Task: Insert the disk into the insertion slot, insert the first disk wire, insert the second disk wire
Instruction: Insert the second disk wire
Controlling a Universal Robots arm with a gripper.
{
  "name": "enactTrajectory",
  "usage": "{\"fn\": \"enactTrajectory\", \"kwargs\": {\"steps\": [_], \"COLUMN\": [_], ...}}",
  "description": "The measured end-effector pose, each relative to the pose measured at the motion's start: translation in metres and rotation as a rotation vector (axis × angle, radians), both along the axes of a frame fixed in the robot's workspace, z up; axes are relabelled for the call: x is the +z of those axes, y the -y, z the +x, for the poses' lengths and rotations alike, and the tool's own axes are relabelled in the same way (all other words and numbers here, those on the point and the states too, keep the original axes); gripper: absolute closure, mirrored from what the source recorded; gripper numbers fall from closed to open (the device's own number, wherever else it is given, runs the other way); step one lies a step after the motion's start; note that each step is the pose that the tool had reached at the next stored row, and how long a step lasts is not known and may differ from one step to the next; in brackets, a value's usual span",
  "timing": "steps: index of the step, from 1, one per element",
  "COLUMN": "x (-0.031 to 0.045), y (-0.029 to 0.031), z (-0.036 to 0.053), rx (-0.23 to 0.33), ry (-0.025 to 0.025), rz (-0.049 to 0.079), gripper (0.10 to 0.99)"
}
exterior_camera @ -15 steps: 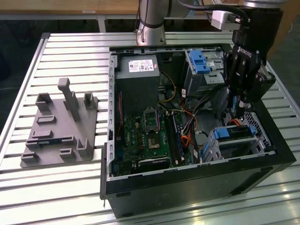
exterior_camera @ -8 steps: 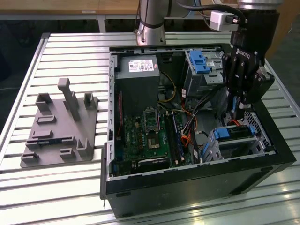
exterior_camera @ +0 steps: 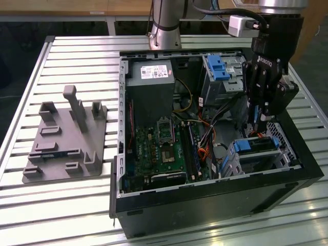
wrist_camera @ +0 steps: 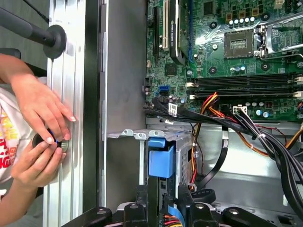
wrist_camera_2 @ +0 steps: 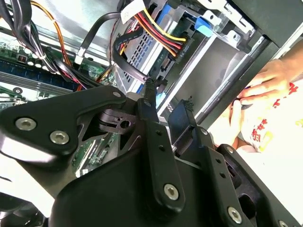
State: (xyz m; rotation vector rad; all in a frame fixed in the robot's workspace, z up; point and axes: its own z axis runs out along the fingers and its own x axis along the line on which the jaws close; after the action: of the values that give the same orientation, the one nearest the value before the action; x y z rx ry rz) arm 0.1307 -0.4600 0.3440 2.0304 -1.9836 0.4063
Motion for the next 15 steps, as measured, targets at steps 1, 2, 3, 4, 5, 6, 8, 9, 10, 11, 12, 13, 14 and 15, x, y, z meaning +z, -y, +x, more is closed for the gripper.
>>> {"fn": "enactTrajectory", "kwargs": {"steps": [1, 2, 3, 4, 5, 6, 8, 9, 10, 11, 12, 13, 14, 15], "x": [-0.0003, -0.0006, -0.0009, -0.0012, -0.0014, -0.0016, -0.0021, -0.0025, -0.003, -0.0036, -0.0042, -0.0044, -0.0044, -0.0044], "y": [0.0, 0.0, 0.0, 0.0, 0.0, 0.0, 0.0, -0.0001, -0.0003, -0.0005, -0.0007, -0.001, -0.0014, -0.0016], "z": [0.0, 0.0, 0.0, 0.0, 0.0, 0.0, 0.0, 0.0, 0.0, 0.0, 0.0, 0.0, 0.0001, 0.0001], "rx": [0.0, 0.0, 0.0, 0.0, 0.0, 0.0, 0.0, 0.0, 0.0, 0.0, 0.0, 0.0, 0.0, 0.0], "ry": [0.0, 0.0001, 0.0, 0.0001, 0.0001, 0.0001, 0.0001, 0.0001, 0.0001, 0.0001, 0.0001, 0.0001, 0.0004, 0.001], "rz": [0.0, -0.001, -0.001, -0.002, -0.002, -0.003, -0.003, -0.004, -0.004, -0.005, -0.005, -0.005, -0.005, -0.005], "gripper": [0.698, 0.698, 0.698, 0.714, 0.714, 0.784, 0.784, 0.784, 0.784, 0.784, 0.784, 0.784, 0.784, 0.784]}}
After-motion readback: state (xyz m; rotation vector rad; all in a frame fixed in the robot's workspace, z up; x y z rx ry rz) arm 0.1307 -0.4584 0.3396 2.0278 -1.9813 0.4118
